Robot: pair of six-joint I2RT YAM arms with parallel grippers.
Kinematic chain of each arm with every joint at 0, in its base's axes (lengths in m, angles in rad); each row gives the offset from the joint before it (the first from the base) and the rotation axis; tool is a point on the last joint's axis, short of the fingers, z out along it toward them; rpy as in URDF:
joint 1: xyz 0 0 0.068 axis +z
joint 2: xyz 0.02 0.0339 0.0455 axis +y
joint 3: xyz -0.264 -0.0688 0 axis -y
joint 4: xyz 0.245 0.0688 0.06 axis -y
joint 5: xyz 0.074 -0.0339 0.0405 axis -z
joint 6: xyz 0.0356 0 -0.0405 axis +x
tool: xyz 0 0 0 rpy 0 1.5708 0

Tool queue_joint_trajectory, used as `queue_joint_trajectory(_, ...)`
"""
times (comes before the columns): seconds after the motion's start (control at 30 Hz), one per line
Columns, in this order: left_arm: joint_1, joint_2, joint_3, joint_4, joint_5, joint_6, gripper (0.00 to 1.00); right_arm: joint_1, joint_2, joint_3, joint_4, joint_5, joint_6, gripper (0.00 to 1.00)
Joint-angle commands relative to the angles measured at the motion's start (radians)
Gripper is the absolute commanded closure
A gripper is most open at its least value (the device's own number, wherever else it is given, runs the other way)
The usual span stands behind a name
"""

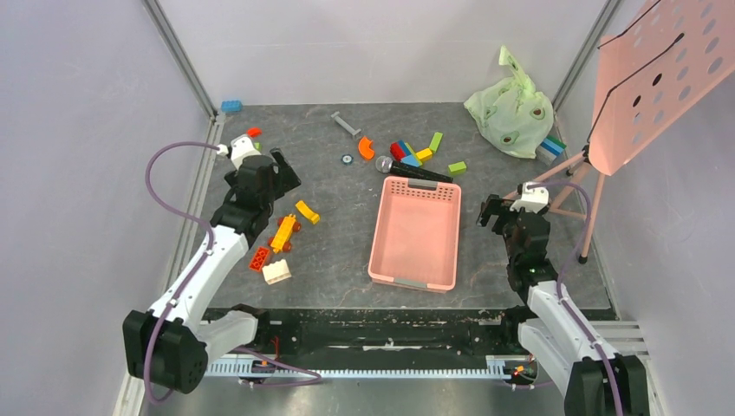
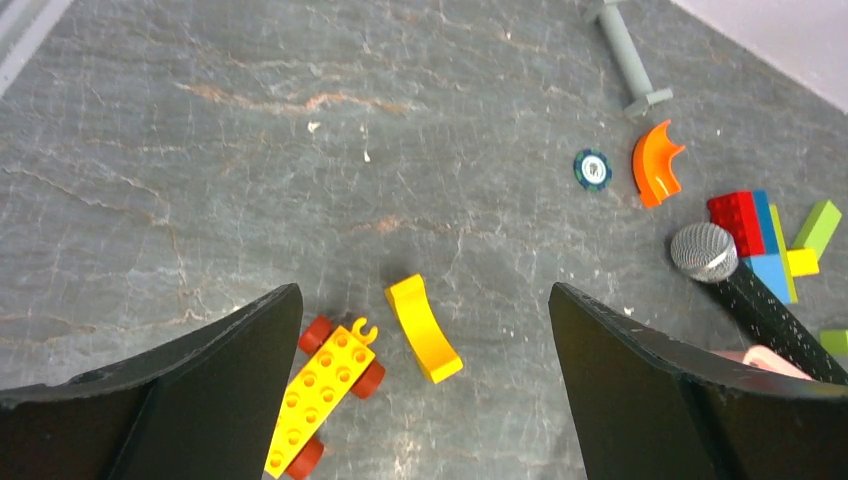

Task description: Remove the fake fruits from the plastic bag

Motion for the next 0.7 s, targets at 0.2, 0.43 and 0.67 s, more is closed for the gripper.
queue_joint_trajectory(0.2,0.000,-0.055,0.150,-0.276,0.088,-0.012,0.00,0.001,-0.062,-0.029,0.021,-0.090,0.022,0.02)
queue_joint_trajectory(0.43,0.000,-0.136,0.163,-0.348,0.125,0.082,0.00,0.207,-0.044,0.082,-0.102,0.177,-0.041,0.01)
queue_joint_trajectory(0.67,0.001,-0.149,0.166,-0.373,0.156,0.143,0.00,0.491,0.324,0.467,-0.230,0.480,-0.066,0.01)
